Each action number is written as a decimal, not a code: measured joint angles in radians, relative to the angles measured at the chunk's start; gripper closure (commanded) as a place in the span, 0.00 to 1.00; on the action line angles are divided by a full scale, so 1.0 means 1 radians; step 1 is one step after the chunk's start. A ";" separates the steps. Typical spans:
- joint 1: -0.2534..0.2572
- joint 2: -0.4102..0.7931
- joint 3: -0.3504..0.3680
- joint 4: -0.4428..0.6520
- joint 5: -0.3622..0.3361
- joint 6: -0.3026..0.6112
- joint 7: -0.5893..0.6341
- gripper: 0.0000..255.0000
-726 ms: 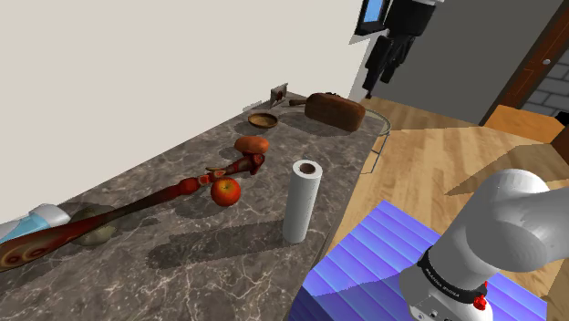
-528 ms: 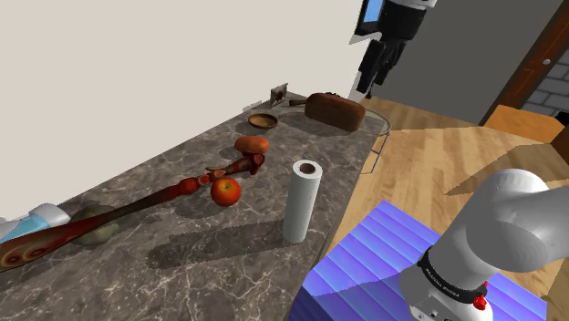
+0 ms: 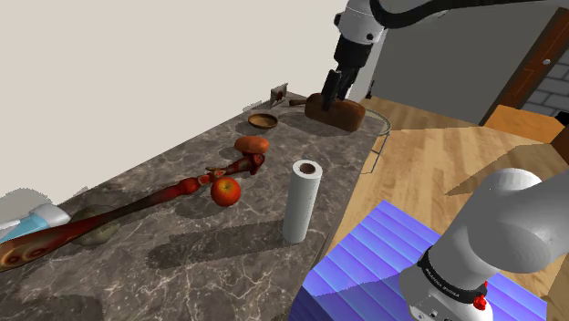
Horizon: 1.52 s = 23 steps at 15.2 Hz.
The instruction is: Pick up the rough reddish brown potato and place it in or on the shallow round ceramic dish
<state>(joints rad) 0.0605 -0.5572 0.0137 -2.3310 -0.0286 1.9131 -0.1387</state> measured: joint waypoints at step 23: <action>0.057 0.734 0.048 0.280 -0.132 0.502 -0.128 0.00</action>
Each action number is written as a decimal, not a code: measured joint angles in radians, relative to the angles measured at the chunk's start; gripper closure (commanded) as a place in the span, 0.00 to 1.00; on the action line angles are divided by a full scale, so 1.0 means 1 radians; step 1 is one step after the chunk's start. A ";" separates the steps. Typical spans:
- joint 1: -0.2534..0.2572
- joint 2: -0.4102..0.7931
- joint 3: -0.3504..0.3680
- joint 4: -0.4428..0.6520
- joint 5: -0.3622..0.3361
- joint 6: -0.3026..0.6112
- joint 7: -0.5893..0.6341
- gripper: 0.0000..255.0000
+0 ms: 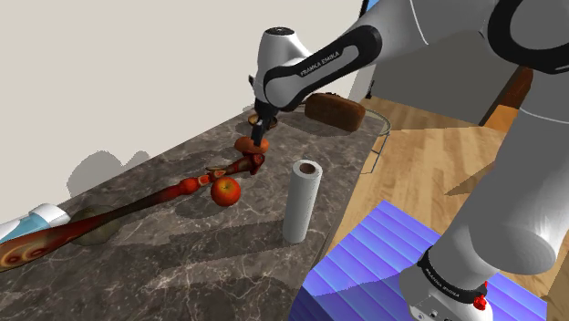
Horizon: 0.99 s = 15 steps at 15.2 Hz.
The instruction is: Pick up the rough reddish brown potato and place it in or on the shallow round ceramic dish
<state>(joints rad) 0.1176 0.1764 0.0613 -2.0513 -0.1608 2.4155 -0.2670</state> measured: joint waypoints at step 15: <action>0.000 0.071 -0.006 0.004 -0.016 0.068 0.010 1.00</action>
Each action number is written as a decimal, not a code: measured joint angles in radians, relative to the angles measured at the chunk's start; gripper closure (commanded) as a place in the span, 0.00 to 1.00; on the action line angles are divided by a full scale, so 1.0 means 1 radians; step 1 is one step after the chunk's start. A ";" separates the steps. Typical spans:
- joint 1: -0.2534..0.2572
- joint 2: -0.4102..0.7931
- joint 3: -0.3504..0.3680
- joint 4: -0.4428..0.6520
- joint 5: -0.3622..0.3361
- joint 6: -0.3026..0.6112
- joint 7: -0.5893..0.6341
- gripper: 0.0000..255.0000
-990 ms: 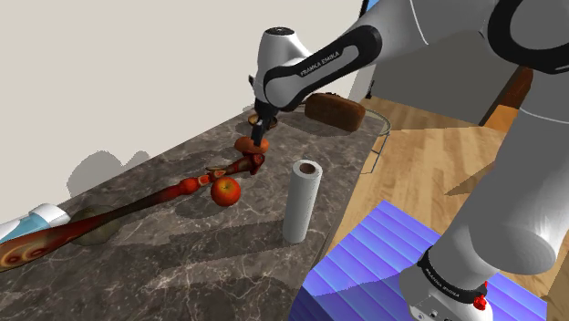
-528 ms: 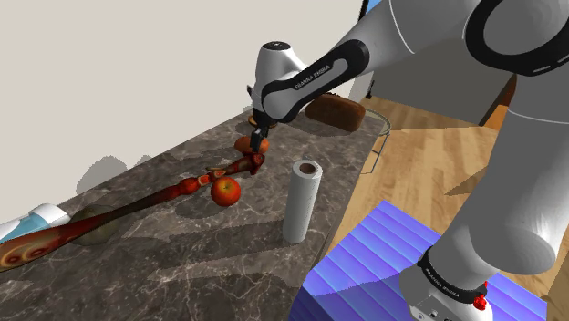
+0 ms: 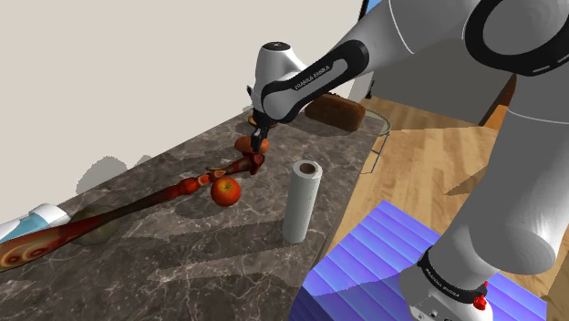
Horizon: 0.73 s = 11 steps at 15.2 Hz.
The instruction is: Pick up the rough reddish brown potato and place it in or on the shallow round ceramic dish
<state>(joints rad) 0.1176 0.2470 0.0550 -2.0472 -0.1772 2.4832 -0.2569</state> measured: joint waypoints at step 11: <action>-0.001 -0.016 0.002 0.010 0.006 -0.026 -0.006 1.00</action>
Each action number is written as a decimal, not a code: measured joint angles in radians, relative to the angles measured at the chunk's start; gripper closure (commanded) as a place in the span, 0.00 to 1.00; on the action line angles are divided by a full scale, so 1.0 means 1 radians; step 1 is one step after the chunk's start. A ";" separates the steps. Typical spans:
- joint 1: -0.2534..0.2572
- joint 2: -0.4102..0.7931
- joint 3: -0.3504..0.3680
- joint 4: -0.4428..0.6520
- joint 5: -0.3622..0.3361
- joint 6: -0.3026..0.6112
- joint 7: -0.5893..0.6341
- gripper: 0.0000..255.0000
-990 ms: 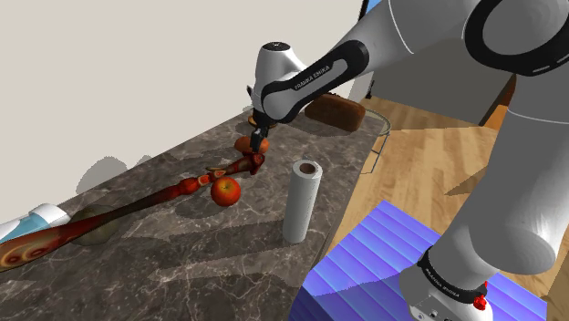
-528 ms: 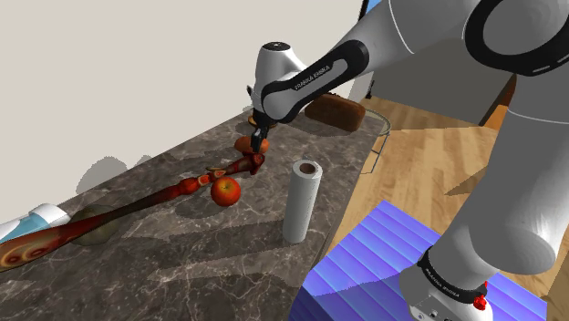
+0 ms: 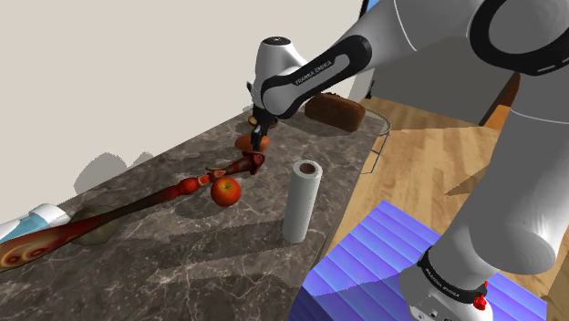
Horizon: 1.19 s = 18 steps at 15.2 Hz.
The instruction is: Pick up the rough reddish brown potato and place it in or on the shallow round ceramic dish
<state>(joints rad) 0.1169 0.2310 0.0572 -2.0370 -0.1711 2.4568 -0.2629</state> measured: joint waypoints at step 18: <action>-0.003 -0.109 0.010 0.104 0.037 -0.211 -0.040 1.00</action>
<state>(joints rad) 0.1143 0.1221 0.0669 -1.9331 -0.1343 2.2462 -0.3026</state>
